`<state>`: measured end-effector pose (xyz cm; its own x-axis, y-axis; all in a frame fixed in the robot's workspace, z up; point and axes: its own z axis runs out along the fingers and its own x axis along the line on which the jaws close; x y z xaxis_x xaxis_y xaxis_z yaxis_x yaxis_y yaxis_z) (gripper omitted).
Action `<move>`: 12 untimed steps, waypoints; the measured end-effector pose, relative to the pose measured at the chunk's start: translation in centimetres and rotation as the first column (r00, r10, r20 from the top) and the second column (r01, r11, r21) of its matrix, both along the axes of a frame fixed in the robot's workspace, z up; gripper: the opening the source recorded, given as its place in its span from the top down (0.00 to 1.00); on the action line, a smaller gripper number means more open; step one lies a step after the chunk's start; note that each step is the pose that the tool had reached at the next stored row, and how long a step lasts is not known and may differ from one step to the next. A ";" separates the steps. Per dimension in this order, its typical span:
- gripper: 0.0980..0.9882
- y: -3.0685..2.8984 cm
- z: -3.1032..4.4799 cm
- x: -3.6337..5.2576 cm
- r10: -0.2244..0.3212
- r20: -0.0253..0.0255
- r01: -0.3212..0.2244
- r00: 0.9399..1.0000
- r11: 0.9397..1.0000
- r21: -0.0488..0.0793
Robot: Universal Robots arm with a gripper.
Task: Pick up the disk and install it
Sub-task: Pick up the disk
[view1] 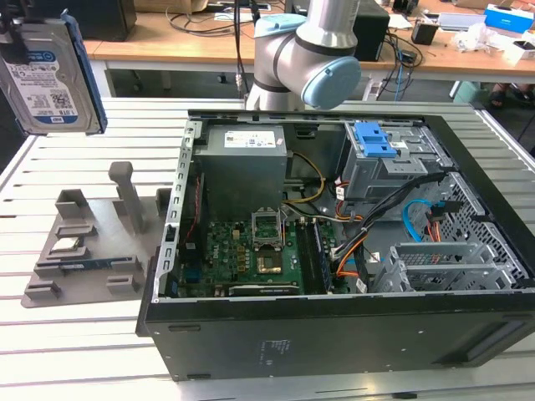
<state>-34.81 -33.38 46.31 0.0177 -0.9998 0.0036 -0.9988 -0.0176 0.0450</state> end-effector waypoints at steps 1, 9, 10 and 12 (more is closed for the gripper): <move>0.70 0.00 0.19 0.00 0.000 0.000 0.000 1.000 1.000 0.000; 0.70 0.01 1.98 0.03 0.000 0.000 0.000 1.000 1.000 0.000; 0.70 0.01 2.15 0.03 0.000 0.000 0.000 1.000 1.000 0.000; 0.70 0.01 2.55 0.03 0.000 0.000 0.000 1.000 1.000 0.000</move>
<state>-34.78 -33.37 48.86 0.0177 -0.9998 0.0036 -0.9988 -0.0176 0.0450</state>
